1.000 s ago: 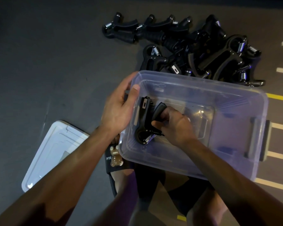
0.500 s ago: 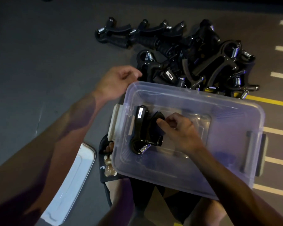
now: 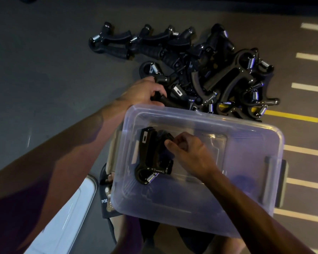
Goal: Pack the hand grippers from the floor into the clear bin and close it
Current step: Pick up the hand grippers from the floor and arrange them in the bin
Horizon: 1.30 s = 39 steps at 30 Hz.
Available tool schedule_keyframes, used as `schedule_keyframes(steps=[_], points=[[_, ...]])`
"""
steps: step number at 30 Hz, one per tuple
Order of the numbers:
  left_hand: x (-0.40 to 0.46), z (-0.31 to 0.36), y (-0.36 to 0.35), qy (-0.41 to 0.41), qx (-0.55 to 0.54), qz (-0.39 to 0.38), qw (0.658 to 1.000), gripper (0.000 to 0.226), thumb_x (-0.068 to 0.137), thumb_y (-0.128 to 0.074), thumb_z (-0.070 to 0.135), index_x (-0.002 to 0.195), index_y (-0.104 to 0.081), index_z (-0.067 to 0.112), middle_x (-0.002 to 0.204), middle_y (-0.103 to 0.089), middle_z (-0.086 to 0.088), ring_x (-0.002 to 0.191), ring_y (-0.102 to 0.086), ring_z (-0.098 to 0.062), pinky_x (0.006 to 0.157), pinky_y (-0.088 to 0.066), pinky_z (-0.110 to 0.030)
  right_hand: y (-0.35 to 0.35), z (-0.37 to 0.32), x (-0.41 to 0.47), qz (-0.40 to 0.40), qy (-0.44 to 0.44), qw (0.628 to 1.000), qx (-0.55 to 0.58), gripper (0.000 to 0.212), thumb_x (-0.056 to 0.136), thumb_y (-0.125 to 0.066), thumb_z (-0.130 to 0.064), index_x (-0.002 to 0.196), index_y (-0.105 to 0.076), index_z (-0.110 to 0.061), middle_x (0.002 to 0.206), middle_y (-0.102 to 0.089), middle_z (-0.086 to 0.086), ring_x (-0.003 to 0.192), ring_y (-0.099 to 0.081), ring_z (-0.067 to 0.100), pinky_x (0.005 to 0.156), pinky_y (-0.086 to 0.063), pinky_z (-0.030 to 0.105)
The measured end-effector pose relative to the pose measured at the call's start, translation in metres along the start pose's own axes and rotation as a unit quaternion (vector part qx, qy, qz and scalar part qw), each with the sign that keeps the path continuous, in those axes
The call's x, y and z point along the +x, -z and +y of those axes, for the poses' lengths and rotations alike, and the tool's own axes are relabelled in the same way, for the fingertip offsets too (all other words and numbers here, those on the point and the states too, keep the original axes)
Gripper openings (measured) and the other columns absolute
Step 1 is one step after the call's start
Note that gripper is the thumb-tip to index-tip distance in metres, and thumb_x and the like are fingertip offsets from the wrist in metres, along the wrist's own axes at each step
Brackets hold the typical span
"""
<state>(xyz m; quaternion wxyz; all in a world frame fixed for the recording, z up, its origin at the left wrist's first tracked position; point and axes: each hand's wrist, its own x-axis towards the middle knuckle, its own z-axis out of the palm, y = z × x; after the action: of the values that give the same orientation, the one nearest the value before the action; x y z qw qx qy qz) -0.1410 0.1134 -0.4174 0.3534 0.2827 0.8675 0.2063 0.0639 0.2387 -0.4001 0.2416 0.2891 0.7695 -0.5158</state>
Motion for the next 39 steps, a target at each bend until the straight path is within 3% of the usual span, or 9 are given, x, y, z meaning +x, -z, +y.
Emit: schedule_keyframes(steps=[6,16,20,24,28,31,33,35,39], points=[[-0.008,-0.003,0.004,-0.015,-0.076,0.000,0.997,0.026,0.091,-0.076,0.032,0.115,-0.074,0.022,0.094,-0.061,0.008,0.071,-0.055,-0.002,0.070,-0.044,-0.020,0.003,-0.002,-0.006,0.003,0.001,1.000,-0.003,0.026,0.089,-0.067,-0.046,0.090,-0.064,-0.020,0.079,-0.068,-0.011,0.069,-0.059,-0.005,0.056,-0.039,0.008],[-0.076,0.013,0.047,-0.048,-0.290,0.241,0.925,0.005,0.096,-0.069,0.026,0.100,-0.070,0.028,0.072,-0.070,0.014,0.058,-0.062,-0.004,0.061,-0.049,-0.023,0.009,-0.004,-0.035,0.066,0.059,0.995,0.040,0.018,0.090,-0.069,-0.038,0.088,-0.070,-0.020,0.074,-0.068,-0.012,0.063,-0.058,-0.010,0.059,-0.041,0.006],[-0.121,0.036,0.068,-0.087,-0.329,0.293,0.894,0.012,0.103,-0.060,0.028,0.094,-0.067,0.024,0.075,-0.075,0.009,0.057,-0.060,-0.007,0.057,-0.046,-0.023,0.012,-0.001,-0.045,0.090,0.097,0.983,0.129,0.009,0.091,-0.069,-0.029,0.084,-0.070,-0.023,0.078,-0.074,-0.005,0.069,-0.063,0.004,0.070,-0.049,0.023],[-0.154,0.050,0.071,-0.090,-0.363,0.232,0.898,0.032,0.107,-0.050,0.033,0.085,-0.071,0.022,0.074,-0.073,0.005,0.060,-0.059,-0.009,0.060,-0.047,-0.022,0.021,-0.012,-0.056,0.124,0.096,0.944,0.291,0.017,0.096,-0.060,-0.016,0.082,-0.068,-0.022,0.083,-0.078,0.003,0.075,-0.069,0.016,0.065,-0.049,0.022],[-0.168,0.054,0.052,-0.093,-0.287,0.071,0.951,0.038,0.106,-0.050,0.034,0.097,-0.067,0.001,0.075,-0.069,-0.003,0.065,-0.062,-0.012,0.064,-0.051,-0.025,0.028,-0.015,-0.068,0.080,0.070,0.902,0.418,0.026,0.099,-0.056,-0.028,0.084,-0.075,-0.017,0.080,-0.075,0.004,0.071,-0.068,0.018,0.072,-0.051,0.034],[-0.169,0.065,0.030,-0.075,-0.205,-0.007,0.976,0.041,0.098,-0.056,0.042,0.102,-0.068,0.004,0.072,-0.066,0.001,0.063,-0.060,-0.006,0.057,-0.047,-0.017,0.025,-0.010,-0.074,0.015,0.127,0.926,0.357,0.035,0.091,-0.062,-0.045,0.099,-0.076,-0.014,0.093,-0.076,0.008,0.088,-0.071,0.026,0.083,-0.054,0.046],[-0.167,0.074,0.019,-0.083,-0.186,-0.019,0.979,0.039,0.093,-0.056,0.042,0.102,-0.070,0.007,0.072,-0.067,0.004,0.064,-0.062,-0.005,0.058,-0.048,-0.015,0.020,-0.010,-0.079,-0.002,0.177,0.949,0.261,0.027,0.087,-0.069,-0.040,0.100,-0.076,-0.018,0.097,-0.077,0.004,0.091,-0.070,0.017,0.088,-0.053,0.039],[-0.162,0.080,0.010,-0.089,-0.192,-0.007,0.977,0.036,0.094,-0.058,0.040,0.103,-0.072,0.008,0.074,-0.068,0.002,0.065,-0.063,-0.004,0.060,-0.047,-0.013,0.017,-0.009,-0.081,0.003,0.206,0.961,0.183,0.012,0.086,-0.075,-0.031,0.094,-0.075,-0.022,0.092,-0.078,0.000,0.085,-0.071,0.009,0.086,-0.057,0.033],[-0.155,0.080,0.004,-0.093,-0.229,0.053,0.968,0.025,0.096,-0.068,0.029,0.107,-0.074,0.007,0.084,-0.074,0.000,0.074,-0.067,-0.012,0.072,-0.056,-0.024,0.017,-0.008,-0.075,0.014,0.200,0.967,0.160,0.011,0.086,-0.078,-0.025,0.088,-0.073,-0.015,0.087,-0.078,0.004,0.085,-0.075,0.019,0.089,-0.058,0.046]])
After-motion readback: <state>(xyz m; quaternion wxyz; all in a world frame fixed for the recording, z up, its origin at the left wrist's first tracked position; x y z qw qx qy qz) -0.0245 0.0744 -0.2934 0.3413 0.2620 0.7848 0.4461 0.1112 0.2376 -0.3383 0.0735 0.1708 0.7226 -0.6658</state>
